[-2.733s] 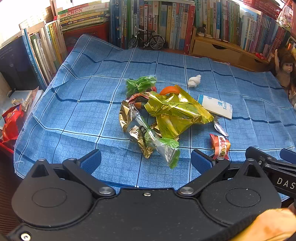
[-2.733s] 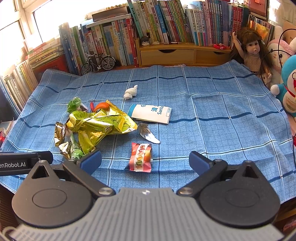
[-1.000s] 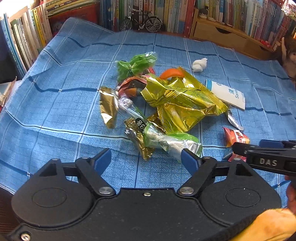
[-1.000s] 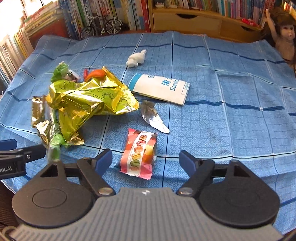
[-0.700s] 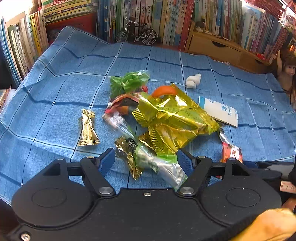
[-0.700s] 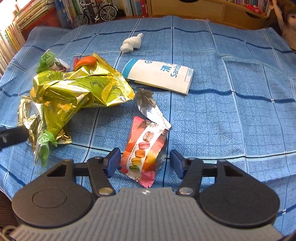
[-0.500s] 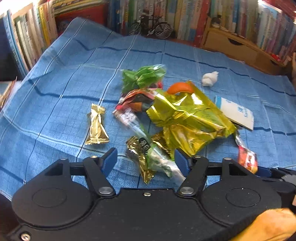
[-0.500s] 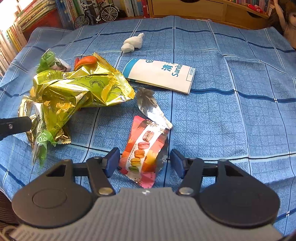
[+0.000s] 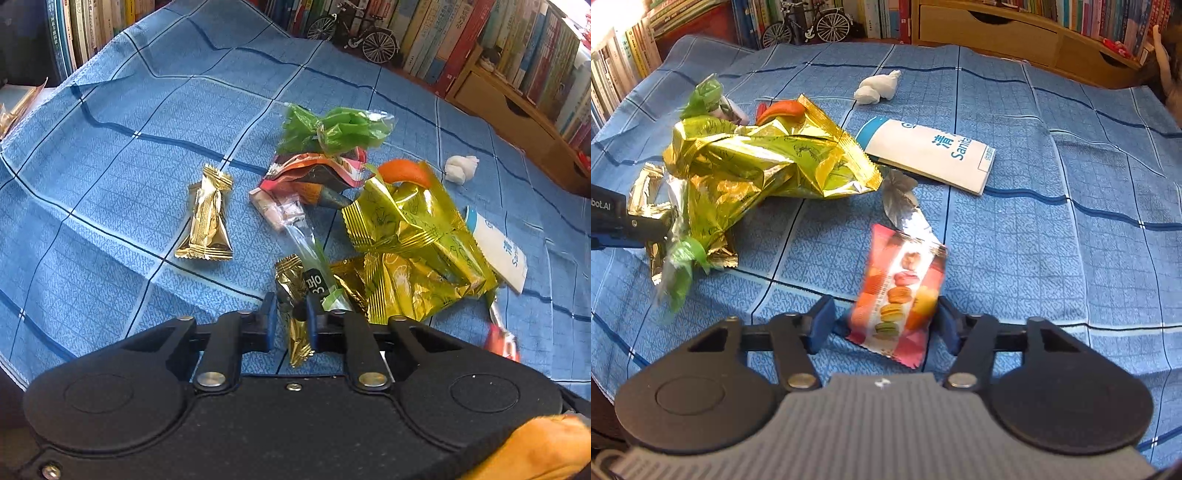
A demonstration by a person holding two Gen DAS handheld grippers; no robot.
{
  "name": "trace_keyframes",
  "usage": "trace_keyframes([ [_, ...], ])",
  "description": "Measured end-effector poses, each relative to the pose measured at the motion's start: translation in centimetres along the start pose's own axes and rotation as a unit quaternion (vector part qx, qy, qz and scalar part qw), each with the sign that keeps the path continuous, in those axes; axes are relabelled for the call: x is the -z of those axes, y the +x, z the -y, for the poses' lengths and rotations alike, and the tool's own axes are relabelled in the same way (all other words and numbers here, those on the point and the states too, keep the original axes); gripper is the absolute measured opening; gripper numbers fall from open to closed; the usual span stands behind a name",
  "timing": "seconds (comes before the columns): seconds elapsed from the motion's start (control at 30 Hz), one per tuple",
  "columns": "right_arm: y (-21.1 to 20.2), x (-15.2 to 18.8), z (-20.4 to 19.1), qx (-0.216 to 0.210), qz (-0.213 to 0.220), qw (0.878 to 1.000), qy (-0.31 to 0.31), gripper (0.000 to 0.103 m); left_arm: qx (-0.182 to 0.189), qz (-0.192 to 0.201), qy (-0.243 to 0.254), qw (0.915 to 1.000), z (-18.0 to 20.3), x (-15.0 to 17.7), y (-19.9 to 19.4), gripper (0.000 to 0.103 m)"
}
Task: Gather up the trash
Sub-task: 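Grasp the pink macaron pack with the right tool while the left tool grasps a gold candy, then carry both items down into the black bin and open both tools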
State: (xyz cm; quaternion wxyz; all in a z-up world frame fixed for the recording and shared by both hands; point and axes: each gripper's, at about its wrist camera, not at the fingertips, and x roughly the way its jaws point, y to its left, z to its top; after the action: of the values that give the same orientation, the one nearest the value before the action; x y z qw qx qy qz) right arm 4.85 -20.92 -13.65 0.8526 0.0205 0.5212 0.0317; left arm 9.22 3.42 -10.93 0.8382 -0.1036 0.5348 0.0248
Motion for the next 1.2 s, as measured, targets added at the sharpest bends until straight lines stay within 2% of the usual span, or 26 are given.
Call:
trace_keyframes([
  [0.03, -0.2, 0.0, 0.3, -0.006, 0.001, 1.0, 0.008, 0.045, 0.0, 0.004, 0.004, 1.0, 0.1, 0.0, -0.3, 0.013],
  [0.53, -4.1, 0.8, 0.3, -0.031, 0.016, 0.999, 0.026, 0.042, 0.009, 0.037, 0.04, 0.9985, -0.3, 2.4, -5.0, 0.011],
  [0.9, -7.5, 5.4, -2.8, -0.039, 0.016, 0.999, 0.022, 0.042, 0.028, 0.038, 0.063, 0.9969, -3.8, 7.3, -9.1, 0.011],
  [1.07, -9.5, 8.4, -5.0, -0.038, 0.013, 0.999, 0.006, 0.042, 0.044, 0.014, 0.077, 0.9959, -5.9, 10.4, -10.5, 0.011],
  [1.2, -10.7, 10.5, -6.6, -0.049, 0.005, 0.999, -0.009, 0.042, 0.041, 0.001, 0.09, 0.9951, -6.8, 13.3, -11.6, 0.011],
])
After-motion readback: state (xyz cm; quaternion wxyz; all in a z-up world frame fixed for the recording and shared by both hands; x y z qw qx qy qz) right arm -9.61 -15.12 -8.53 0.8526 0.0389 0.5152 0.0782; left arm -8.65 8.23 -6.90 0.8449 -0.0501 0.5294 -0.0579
